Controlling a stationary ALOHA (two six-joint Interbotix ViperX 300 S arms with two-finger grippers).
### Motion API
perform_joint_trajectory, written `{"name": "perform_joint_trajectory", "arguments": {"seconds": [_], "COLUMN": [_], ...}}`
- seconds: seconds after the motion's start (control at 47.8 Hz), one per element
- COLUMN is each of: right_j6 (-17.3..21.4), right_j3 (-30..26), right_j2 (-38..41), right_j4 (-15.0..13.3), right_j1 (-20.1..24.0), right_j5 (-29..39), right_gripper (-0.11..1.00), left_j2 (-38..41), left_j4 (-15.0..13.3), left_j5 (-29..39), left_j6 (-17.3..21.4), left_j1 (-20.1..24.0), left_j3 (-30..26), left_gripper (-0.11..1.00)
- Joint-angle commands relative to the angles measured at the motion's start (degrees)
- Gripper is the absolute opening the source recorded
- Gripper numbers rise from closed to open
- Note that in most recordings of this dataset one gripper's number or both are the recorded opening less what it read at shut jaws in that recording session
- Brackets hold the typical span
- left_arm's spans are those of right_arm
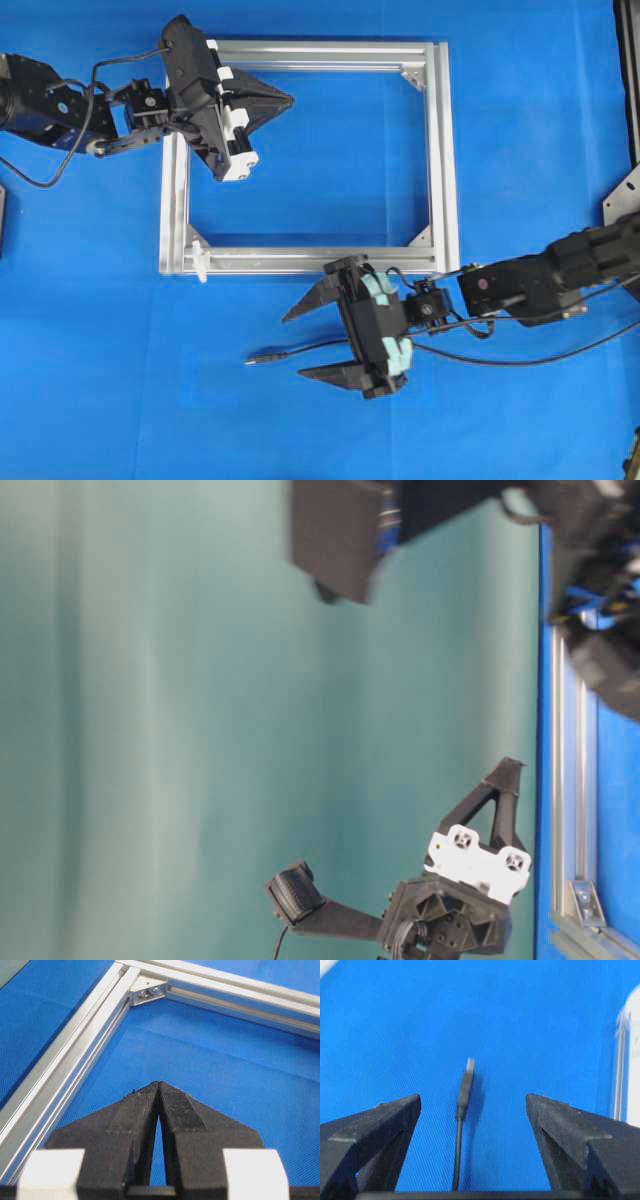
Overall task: Insert the wire through the string loop located on the left side.
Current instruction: 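Close the right gripper on the cable just behind the USB plug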
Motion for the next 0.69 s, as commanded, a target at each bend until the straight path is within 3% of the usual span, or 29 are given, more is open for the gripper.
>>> {"name": "perform_joint_trajectory", "arguments": {"seconds": [0.0, 0.23, 0.356, 0.44, 0.565, 0.67], "right_j6": [0.09, 0.09, 0.09, 0.09, 0.0, -0.09], "right_j3": [-1.14, -1.67, -1.76, -1.76, -1.85, -1.85], "right_j2": [0.53, 2.9, 3.25, 3.25, 3.25, 3.25], "right_j4": [1.05, 2.02, 2.02, 1.93, 1.58, 1.41], "right_j1": [-0.09, -0.09, -0.09, -0.09, -0.09, -0.09], "right_j5": [-0.35, -0.44, -0.26, -0.18, 0.44, 1.05], "right_gripper": [0.9, 0.88, 0.8, 0.62, 0.23, 0.02], "left_j2": [-1.58, -1.58, -1.58, -1.58, -1.58, -1.58], "left_j4": [0.18, 0.09, 0.18, 0.09, 0.09, 0.18], "left_j5": [-0.26, -0.26, -0.26, -0.26, -0.26, -0.26], "left_j6": [0.09, 0.09, 0.09, 0.09, 0.09, 0.09], "left_j1": [0.0, 0.0, -0.09, 0.0, 0.0, -0.09], "left_j3": [-0.35, -0.35, -0.26, -0.35, -0.26, -0.35], "left_gripper": [0.0, 0.0, 0.0, 0.0, 0.0, 0.0]}}
